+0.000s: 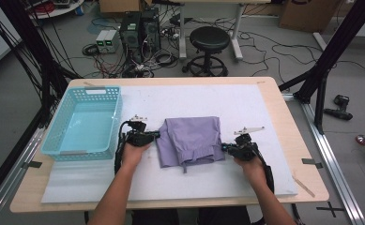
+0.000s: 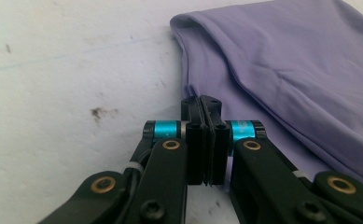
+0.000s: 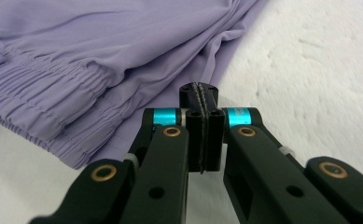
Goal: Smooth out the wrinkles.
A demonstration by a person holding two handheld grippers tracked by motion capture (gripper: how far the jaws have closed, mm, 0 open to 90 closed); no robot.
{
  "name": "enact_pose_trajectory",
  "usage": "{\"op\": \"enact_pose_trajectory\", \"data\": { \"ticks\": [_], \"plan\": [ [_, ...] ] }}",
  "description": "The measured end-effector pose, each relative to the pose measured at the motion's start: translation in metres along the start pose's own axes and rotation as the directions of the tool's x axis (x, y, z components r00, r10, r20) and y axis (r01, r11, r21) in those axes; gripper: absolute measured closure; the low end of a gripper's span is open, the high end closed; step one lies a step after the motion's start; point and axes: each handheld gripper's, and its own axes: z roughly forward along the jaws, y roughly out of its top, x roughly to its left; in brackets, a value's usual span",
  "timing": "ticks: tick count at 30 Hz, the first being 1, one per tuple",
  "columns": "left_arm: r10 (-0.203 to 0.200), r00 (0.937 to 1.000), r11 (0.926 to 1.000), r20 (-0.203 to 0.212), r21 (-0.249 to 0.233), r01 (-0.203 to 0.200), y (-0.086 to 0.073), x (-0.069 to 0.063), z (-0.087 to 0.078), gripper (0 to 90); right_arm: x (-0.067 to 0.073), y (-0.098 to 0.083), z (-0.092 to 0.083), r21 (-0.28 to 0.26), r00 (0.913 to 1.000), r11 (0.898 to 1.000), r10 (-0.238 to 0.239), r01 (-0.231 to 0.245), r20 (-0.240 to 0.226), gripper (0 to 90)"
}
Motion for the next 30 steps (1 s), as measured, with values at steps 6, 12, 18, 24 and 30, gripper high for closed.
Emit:
{"op": "enact_pose_trajectory", "data": {
  "ticks": [6,12,18,24,30],
  "plan": [
    [0.018,0.9984,0.9998,0.054,0.012,-0.018,-0.007,-0.013,-0.002,88.4,0.004,-0.020,-0.018,0.002,0.9999,1.000,-0.012,0.012,0.011,90.0],
    [0.063,0.9958,0.9978,0.067,-0.024,-0.061,-0.010,-0.022,-0.003,77.5,0.008,-0.033,-0.037,-0.014,0.9984,0.998,-0.054,0.054,0.020,73.4],
    [0.111,0.9894,0.9833,0.094,-0.155,-0.096,-0.006,-0.020,-0.011,68.7,-0.012,-0.009,-0.037,-0.158,0.9934,0.981,-0.106,0.112,0.042,70.0],
    [0.127,0.9853,0.9665,0.114,-0.238,-0.097,-0.004,-0.019,-0.017,62.8,-0.018,0.026,-0.009,-0.145,0.9929,0.982,-0.118,0.119,0.015,79.0],
    [0.123,0.9860,0.9592,0.113,-0.269,-0.089,-0.003,-0.017,-0.022,65.6,-0.026,0.025,0.017,-0.050,0.9913,0.993,-0.098,0.102,0.088,83.0]
  ]
}}
